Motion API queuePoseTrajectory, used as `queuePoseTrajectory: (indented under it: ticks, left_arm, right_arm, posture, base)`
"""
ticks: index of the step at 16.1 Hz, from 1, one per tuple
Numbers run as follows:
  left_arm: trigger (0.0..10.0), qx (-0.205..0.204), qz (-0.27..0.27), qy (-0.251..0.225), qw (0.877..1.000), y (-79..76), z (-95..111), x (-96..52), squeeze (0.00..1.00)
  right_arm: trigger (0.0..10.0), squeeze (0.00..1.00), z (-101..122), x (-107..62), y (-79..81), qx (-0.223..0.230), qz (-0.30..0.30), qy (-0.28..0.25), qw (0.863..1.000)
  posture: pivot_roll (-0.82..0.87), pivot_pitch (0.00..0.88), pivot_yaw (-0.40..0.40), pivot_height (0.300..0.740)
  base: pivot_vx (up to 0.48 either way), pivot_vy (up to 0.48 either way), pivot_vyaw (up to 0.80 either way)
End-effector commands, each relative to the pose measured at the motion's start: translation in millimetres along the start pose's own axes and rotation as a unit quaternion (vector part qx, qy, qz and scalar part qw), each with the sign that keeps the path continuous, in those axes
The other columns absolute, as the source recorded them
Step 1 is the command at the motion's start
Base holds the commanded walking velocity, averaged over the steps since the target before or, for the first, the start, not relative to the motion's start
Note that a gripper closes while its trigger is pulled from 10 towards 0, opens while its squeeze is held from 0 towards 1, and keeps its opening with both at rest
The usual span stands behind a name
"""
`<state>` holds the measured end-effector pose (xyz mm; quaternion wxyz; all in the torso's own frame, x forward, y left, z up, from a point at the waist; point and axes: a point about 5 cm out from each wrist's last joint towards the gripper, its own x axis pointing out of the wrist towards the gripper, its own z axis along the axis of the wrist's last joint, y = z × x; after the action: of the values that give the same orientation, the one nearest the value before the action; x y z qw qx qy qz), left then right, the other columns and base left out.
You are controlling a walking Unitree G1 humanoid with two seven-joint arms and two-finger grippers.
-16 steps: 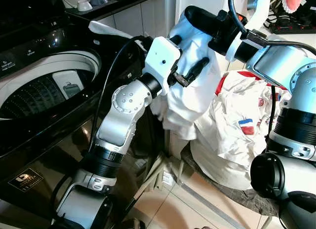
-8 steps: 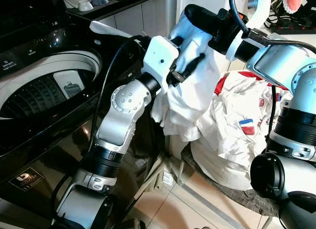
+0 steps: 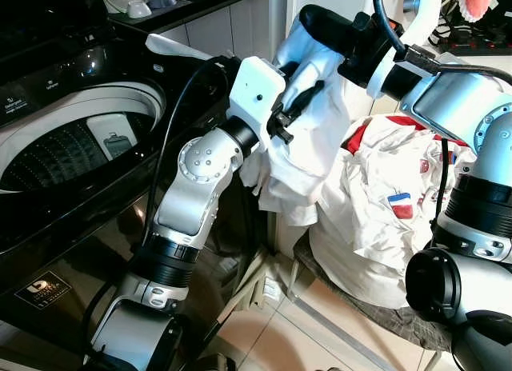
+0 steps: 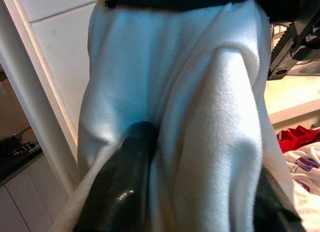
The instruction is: Clothes washing
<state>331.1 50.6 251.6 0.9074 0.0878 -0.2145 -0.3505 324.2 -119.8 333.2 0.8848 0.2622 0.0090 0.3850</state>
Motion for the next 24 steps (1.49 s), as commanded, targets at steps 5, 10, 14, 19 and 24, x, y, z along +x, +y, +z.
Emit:
queuePoseTrajectory:
  ticks: [5,10,14,19,24]
  left_arm:
    - [0.0,-0.004,0.006,0.02,1.0,5.7,-7.8,-3.2,0.0]
    - [0.0,0.012,0.056,0.033,0.998,23.2,-9.2,-3.6,0.0]
    - [0.0,0.053,0.132,0.048,0.989,56.2,-7.4,-4.8,0.0]
    - [0.0,0.269,0.364,0.051,0.89,165.6,51.4,-10.8,0.0]
    - [0.0,0.483,0.466,0.012,0.741,201.9,117.3,-12.9,0.0]
  right_arm:
    - [0.0,0.0,4.2,-1.0,10.1,-0.014,0.02,-0.008,1.0]
    - [10.0,1.0,3.4,-2.6,8.9,-0.015,0.016,-0.007,1.0]
    - [10.0,1.0,6.0,-9.8,12.6,-0.028,0.028,-0.018,0.999]
    - [10.0,0.0,-2.1,-18.8,21.3,-0.096,0.041,-0.003,0.995]
    - [10.0,0.0,-35.6,-13.7,23.1,-0.144,0.033,0.068,0.987]
  posture:
    - [-0.06,0.0,0.06,0.74]
    - [-0.06,0.0,0.064,0.74]
    - [-0.06,0.0,0.068,0.74]
    - [-0.06,0.0,0.074,0.74]
    - [-0.08,0.0,0.091,0.74]
  base:
    - [0.0,0.0,0.0]
    - [0.0,0.0,0.0]
    - [0.0,0.0,0.0]
    - [0.0,0.0,0.0]
    - [0.0,0.0,0.0]
